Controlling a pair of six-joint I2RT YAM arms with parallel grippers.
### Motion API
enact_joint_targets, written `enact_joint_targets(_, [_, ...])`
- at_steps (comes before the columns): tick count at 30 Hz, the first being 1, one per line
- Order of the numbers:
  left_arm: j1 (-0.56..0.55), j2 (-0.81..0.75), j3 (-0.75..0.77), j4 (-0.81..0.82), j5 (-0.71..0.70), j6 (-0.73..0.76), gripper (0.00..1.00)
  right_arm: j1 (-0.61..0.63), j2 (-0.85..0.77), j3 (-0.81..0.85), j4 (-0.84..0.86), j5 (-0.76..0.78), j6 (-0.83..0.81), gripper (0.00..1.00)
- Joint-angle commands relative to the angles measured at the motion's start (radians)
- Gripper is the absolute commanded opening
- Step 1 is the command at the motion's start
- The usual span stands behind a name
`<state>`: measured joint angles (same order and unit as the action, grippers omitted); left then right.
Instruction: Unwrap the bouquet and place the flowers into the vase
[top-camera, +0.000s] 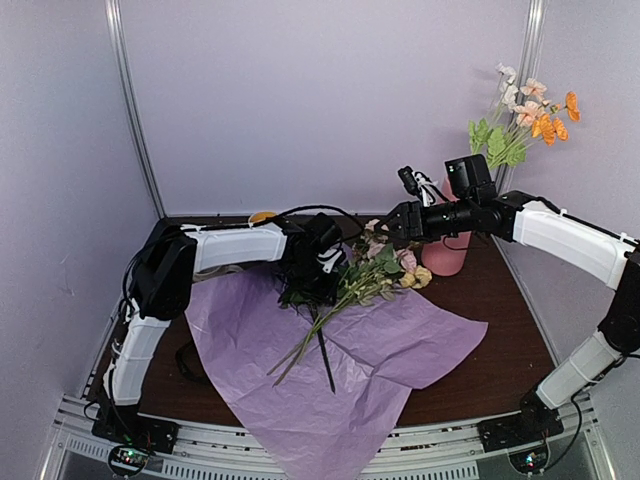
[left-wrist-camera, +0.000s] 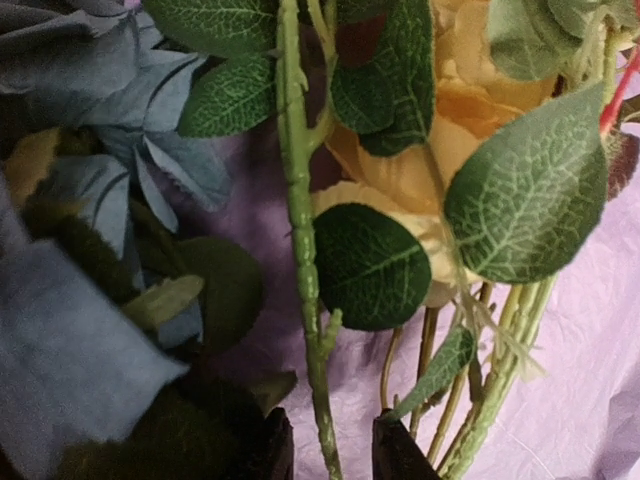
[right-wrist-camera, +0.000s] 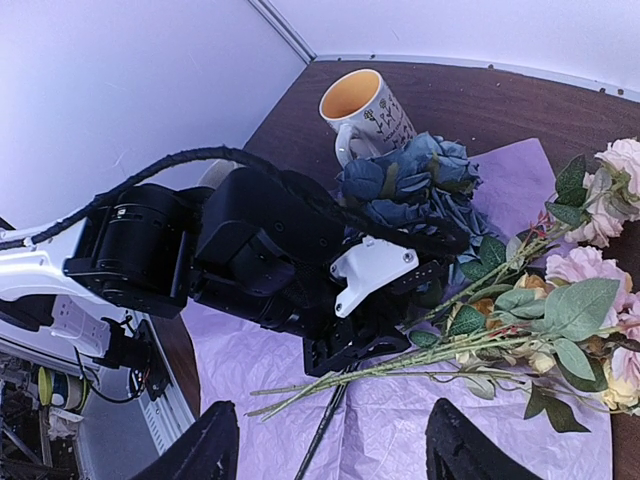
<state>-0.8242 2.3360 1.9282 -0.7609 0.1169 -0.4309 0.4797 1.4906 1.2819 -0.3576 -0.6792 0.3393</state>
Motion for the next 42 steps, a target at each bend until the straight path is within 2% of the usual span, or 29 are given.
enact_joint_targets(1, [0.014, 0.059, 0.046, -0.022, 0.007, -0.003, 0.27, -0.006, -0.006, 0.002, 0.015, 0.007, -0.008, 0.63])
enact_joint_targets(4, [0.013, 0.079, 0.071, -0.021, 0.019, -0.008, 0.24, -0.005, -0.009, 0.003, 0.011, 0.010, -0.009, 0.63])
enact_joint_targets(7, [0.014, 0.063, 0.079, -0.029, 0.012, -0.009, 0.06, -0.007, -0.013, 0.006, 0.005, 0.013, -0.016, 0.63])
enact_joint_targets(10, [0.014, -0.011, 0.044, -0.032, -0.030, -0.012, 0.00, -0.007, -0.019, 0.007, -0.005, 0.021, -0.029, 0.63])
enact_joint_targets(14, [0.024, -0.193, -0.061, 0.033, -0.089, -0.033, 0.00, -0.006, -0.027, 0.010, -0.008, 0.026, -0.047, 0.62])
enact_joint_targets(18, [0.037, -0.394, -0.264, 0.261, -0.057, -0.082, 0.00, -0.007, -0.010, 0.090, -0.073, 0.012, -0.077, 0.62])
enact_joint_targets(22, [0.037, -0.516, -0.369, 0.408, -0.049, -0.127, 0.00, -0.007, 0.050, 0.221, -0.167, -0.031, -0.091, 0.62])
enact_joint_targets(26, [0.037, -0.610, -0.455, 0.556, -0.047, -0.179, 0.00, 0.009, 0.061, 0.231, -0.095, -0.086, -0.026, 0.68])
enact_joint_targets(32, [0.017, -0.677, -0.508, 0.708, -0.016, -0.229, 0.00, 0.057, 0.127, 0.334, -0.077, -0.057, -0.011, 0.70])
enact_joint_targets(42, [-0.039, -0.640, -0.428, 0.704, 0.019, -0.227, 0.00, 0.077, 0.259, 0.473, -0.014, -0.080, 0.061, 0.68])
